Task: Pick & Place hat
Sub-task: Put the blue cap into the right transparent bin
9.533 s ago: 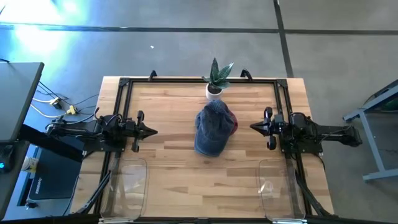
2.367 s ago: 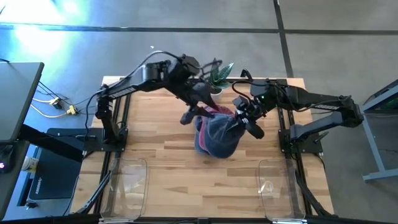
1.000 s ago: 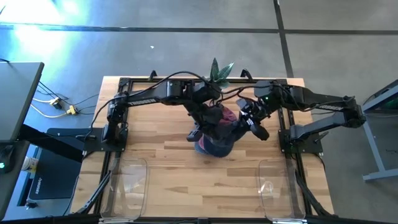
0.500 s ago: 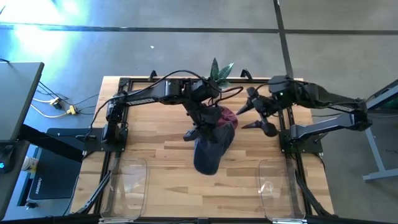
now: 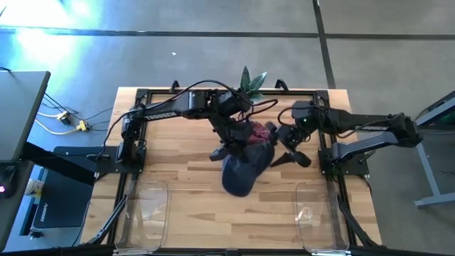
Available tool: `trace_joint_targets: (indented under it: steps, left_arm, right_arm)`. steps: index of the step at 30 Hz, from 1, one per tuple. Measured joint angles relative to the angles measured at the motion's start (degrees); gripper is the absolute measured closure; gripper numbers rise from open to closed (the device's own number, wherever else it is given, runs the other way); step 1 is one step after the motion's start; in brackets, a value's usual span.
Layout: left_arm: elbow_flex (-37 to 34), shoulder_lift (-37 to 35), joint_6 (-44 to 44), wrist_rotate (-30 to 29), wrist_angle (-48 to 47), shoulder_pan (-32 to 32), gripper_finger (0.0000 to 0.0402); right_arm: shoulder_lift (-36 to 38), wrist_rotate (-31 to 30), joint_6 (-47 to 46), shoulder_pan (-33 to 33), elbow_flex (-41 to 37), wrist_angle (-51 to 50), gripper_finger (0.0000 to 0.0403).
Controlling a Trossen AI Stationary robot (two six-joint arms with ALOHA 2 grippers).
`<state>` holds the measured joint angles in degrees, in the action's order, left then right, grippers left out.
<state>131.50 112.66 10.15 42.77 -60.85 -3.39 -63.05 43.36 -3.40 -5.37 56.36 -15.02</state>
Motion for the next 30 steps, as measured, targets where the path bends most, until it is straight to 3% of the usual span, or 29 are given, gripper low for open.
trace_joint_targets:
  steps: [2,6,8,13,17,22,24,27,30]
  left_arm:
    - [0.00,0.00,-0.12,0.03,-0.14,-0.46,0.0401]
    - [0.00,0.00,-0.17,0.81,-0.18,-1.50,0.0401]
    - [0.00,0.00,-0.34,3.24,-0.03,-1.65,0.0401]
    - [0.00,0.00,-5.18,10.31,4.67,-2.27,0.0389]
    - [0.02,0.00,-6.92,13.39,7.27,-2.59,0.0335]
    - [0.02,0.00,-4.90,11.38,2.47,-5.75,0.0235]
    - [0.04,0.00,-3.96,7.02,-0.10,-7.38,0.0203]
    - [-0.11,-0.77,-1.24,-0.52,-4.09,-8.59,0.0175]
    - [0.14,-1.52,0.42,-1.71,-1.54,-7.01,0.0169]
  right_arm:
    - [0.00,4.29,-5.58,0.66,-1.91,4.23,0.0214]
    - [0.00,13.21,-19.28,1.85,-3.89,12.87,0.0351]
    - [0.02,15.80,-25.51,2.77,-3.91,18.09,0.0388]
    - [0.35,16.15,-39.83,4.43,-2.30,33.18,0.0384]
    - [0.59,15.30,-44.11,4.24,-1.44,33.57,0.0394]
    - [0.50,13.42,-44.05,4.26,-1.44,24.68,0.0398]
    - [0.50,12.25,-43.64,4.24,-1.44,21.94,0.0396]
    - [0.50,10.81,-42.32,4.24,-1.44,20.33,0.0399]
    - [0.52,9.44,-41.59,4.24,-1.42,20.41,0.0398]
